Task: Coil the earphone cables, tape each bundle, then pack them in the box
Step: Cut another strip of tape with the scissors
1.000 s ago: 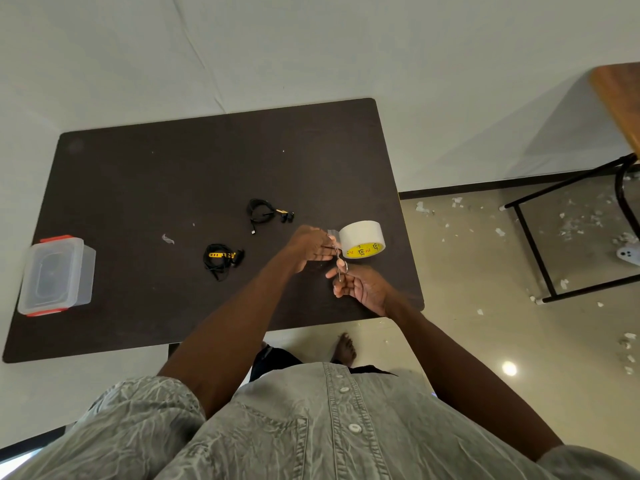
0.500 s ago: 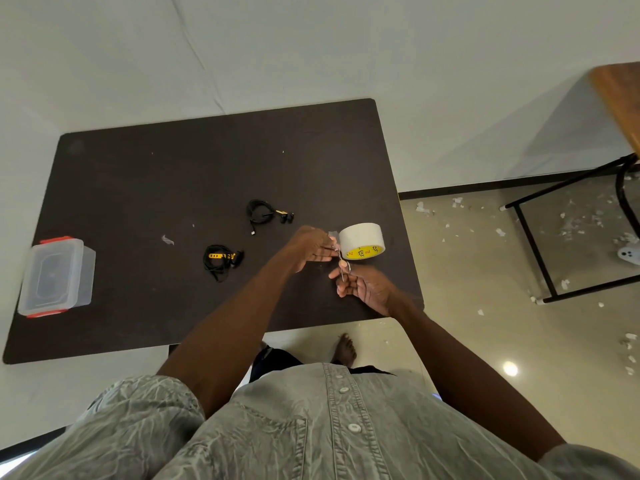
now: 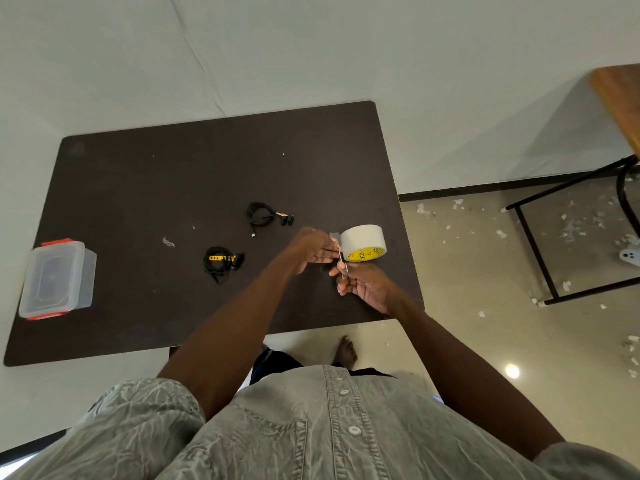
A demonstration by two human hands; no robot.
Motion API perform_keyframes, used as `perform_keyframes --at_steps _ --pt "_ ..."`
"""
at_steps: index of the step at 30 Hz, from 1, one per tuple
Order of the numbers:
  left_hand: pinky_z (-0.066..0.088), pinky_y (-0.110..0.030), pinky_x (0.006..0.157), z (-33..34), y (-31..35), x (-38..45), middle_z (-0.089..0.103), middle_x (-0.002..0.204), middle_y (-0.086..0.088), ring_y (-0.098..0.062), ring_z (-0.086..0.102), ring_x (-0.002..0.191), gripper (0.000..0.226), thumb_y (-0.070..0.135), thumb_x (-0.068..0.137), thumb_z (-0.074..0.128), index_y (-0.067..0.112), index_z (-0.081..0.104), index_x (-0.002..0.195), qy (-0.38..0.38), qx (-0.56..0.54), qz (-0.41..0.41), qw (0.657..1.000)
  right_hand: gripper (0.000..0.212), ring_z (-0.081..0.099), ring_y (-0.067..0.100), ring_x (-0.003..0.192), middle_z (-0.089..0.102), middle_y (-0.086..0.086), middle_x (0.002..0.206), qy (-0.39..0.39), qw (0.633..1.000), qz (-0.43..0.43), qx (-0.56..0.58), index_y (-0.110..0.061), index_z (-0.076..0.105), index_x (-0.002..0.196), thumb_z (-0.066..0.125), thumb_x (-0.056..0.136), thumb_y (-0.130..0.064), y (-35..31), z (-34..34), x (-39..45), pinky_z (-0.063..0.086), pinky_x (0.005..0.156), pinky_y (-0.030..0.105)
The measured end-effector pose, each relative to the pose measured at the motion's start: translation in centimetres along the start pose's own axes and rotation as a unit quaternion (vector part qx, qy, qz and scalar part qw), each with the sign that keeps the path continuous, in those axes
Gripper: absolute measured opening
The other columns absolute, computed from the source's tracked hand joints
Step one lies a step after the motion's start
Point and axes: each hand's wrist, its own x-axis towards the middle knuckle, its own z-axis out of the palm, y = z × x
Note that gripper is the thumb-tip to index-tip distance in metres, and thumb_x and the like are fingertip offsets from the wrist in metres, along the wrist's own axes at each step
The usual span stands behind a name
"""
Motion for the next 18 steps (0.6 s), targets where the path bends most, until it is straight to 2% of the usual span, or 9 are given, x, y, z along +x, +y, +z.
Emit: perform_keyframes --at_steps 6,11,16,18 --pt "0.054 -0.042 0.092 -0.06 -0.12 0.18 0.071 0.091 -0.016 -0.027 0.071 0.089 0.02 0.005 0.093 0.055 -0.006 0.06 0.11 0.005 -0.002 -0.001 1.0 0.005 0.058 0.014 0.058 0.069 0.012 0.088 0.007 0.999 -0.006 0.038 -0.006 0.064 0.091 0.06 0.092 -0.005 -0.28 0.22 -0.32 0.052 0.058 0.029" --pt "0.055 -0.041 0.089 0.02 -0.27 0.31 0.07 0.09 -0.016 -0.025 0.07 0.084 0.012 0.003 0.094 0.053 -0.002 0.061 0.101 -0.001 -0.002 0.002 1.0 0.003 0.057 0.012 0.053 0.066 0.014 0.088 0.006 0.998 -0.012 0.059 -0.006 0.064 0.09 0.061 0.091 -0.007 0.02 0.09 -0.38 0.052 0.054 0.027" --pt "0.056 -0.038 0.086 -0.08 -0.54 0.5 0.071 0.085 -0.012 -0.021 0.071 0.076 0.008 0.003 0.092 0.056 -0.001 0.062 0.096 -0.015 0.0 0.003 1.0 0.028 0.059 0.018 0.059 0.067 0.016 0.094 -0.014 0.997 -0.008 0.069 -0.003 0.059 0.102 0.059 0.091 -0.029 0.08 -0.04 -0.11 0.053 0.059 0.032" --pt "0.057 -0.037 0.084 -0.03 -0.48 0.45 0.071 0.084 -0.012 -0.021 0.071 0.076 0.008 0.003 0.093 0.055 0.001 0.062 0.091 -0.019 0.006 0.005 1.0 0.032 0.059 0.02 0.064 0.066 0.017 0.097 -0.016 0.998 0.001 0.056 -0.003 0.06 0.101 0.057 0.091 -0.033 0.25 -0.2 -0.03 0.053 0.062 0.033"
